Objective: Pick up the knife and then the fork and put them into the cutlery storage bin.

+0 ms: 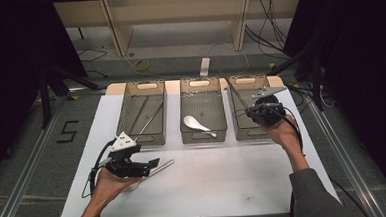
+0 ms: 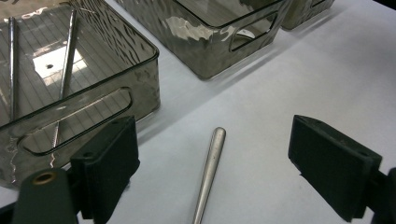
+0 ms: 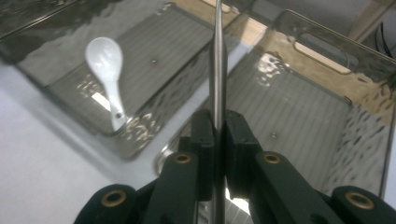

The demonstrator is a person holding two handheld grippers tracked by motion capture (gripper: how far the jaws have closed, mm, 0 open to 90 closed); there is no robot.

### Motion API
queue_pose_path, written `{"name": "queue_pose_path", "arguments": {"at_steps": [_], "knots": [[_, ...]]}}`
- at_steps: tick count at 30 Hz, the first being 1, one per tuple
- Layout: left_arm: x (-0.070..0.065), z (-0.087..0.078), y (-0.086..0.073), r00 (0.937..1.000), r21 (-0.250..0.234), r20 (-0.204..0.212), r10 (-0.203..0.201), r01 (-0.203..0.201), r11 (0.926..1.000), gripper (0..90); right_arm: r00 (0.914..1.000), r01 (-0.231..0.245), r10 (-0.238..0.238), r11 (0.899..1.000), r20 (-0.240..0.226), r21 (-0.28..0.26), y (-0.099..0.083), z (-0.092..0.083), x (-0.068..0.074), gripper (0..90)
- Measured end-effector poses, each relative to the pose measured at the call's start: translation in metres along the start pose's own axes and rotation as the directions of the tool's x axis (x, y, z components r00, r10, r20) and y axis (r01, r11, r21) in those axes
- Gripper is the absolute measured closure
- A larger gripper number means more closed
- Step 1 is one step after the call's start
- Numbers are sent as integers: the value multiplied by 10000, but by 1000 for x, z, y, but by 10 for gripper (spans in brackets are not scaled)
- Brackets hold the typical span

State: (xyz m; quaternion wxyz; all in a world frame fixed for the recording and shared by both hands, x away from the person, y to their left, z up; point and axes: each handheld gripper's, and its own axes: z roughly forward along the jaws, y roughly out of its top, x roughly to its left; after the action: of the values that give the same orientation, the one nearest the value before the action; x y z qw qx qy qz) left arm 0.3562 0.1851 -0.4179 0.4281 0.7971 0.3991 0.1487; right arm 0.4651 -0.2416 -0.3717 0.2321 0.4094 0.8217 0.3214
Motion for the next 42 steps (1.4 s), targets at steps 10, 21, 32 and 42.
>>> {"name": "queue_pose_path", "arguments": {"at_steps": [10, 21, 32, 42], "knots": [[-3, -3, -3, 10000, -124, 34, -25, 26, 9999, 155, 9942, -1006, 984, 9936, 436, 514, 7, 23, -18, 843], [-3, -2, -3, 10000, -31, 16, 46, -46, 10000, 155, 9810, -1792, 1702, 9788, 926, 991, 3, 40, -27, 842], [-4, 0, -4, 9999, 228, -53, 96, -95, 9997, 155, 9715, -2208, 2061, 9666, 1175, 1300, 0, 52, -30, 840], [-3, 0, -4, 10000, 239, -56, 1, 0, 9997, 155, 9648, -2566, 2459, 9577, 931, 1301, -3, 56, -32, 666]]}}
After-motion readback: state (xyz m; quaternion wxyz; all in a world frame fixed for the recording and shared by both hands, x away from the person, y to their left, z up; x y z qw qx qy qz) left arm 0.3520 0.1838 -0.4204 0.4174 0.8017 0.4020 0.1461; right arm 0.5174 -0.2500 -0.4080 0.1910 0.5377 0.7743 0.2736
